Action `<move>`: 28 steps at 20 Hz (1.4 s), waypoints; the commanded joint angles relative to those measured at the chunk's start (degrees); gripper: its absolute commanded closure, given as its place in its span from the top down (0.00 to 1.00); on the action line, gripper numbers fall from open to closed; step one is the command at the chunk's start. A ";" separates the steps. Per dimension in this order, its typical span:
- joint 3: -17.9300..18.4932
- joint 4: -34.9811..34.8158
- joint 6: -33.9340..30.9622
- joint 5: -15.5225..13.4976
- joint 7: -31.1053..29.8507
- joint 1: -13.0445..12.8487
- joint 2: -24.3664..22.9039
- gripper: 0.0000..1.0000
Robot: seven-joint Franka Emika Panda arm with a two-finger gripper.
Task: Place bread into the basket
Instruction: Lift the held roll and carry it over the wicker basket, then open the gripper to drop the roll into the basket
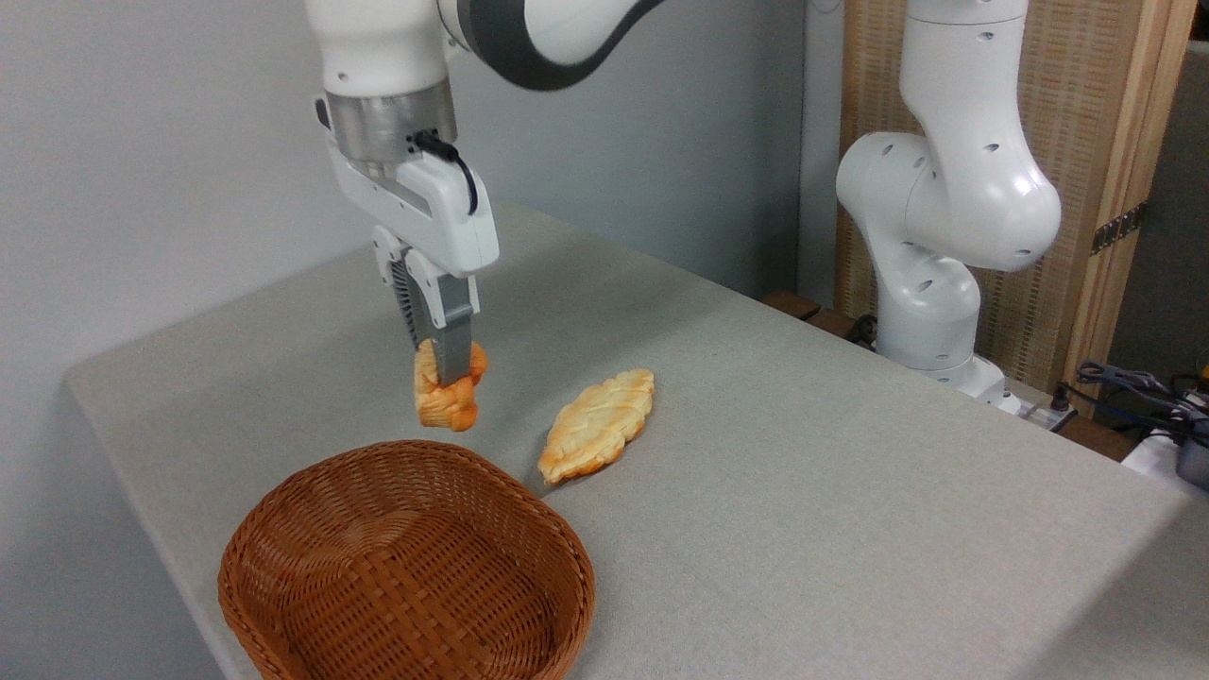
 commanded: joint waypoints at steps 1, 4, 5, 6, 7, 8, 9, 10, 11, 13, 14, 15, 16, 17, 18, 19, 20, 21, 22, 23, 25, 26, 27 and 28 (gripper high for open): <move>3.73 8.79 -3.19 0.11 0.16 -0.37 5.45 0.29; 4.35 13.35 -2.40 0.38 -0.89 -0.37 10.46 0.43; 4.35 13.80 -2.22 0.46 -1.77 -0.46 11.17 0.60; 4.26 13.81 -1.43 0.46 -2.56 -0.46 11.27 0.88; 4.18 13.72 -0.12 0.46 -3.78 -0.46 11.35 0.89; 4.09 13.72 0.85 0.38 -4.93 -0.46 11.35 0.93; 4.00 13.81 1.03 0.38 -5.37 -0.46 11.44 1.00; 3.91 13.81 1.03 0.38 -5.20 -0.46 11.44 1.00; 3.83 13.81 1.03 0.38 -5.20 -0.46 11.44 1.00; 3.82 13.81 1.03 0.38 -5.20 -0.46 11.36 1.00; 3.82 13.81 1.03 0.38 -5.20 -0.46 11.35 1.00; 3.82 13.81 1.03 0.38 -5.12 -0.46 11.27 1.00; 3.82 13.81 1.03 0.38 -5.03 -0.46 11.18 1.00; 3.74 13.81 1.03 0.38 -5.03 -0.46 11.18 1.00; 3.74 13.81 0.95 0.20 -5.03 -0.46 11.09 1.00; 3.74 13.81 0.95 0.11 -5.03 -0.46 11.00 1.00; 3.74 13.81 0.95 0.02 -5.03 -0.46 10.92 1.00; 3.74 13.81 0.95 -0.06 -5.03 -0.46 10.83 1.00; 3.74 13.81 0.95 -0.06 -5.03 -0.46 10.83 1.00; 3.74 13.81 0.95 -0.15 -5.03 -0.46 10.74 1.00; 3.74 13.81 0.07 -0.24 -4.94 -0.46 10.13 1.00; 3.65 13.72 -0.37 -0.33 -4.85 -0.37 8.91 1.00; 3.65 13.72 -1.68 -0.50 -4.76 -0.37 7.59 1.00; 3.56 13.63 -4.13 -0.94 -4.59 -0.37 6.10 1.00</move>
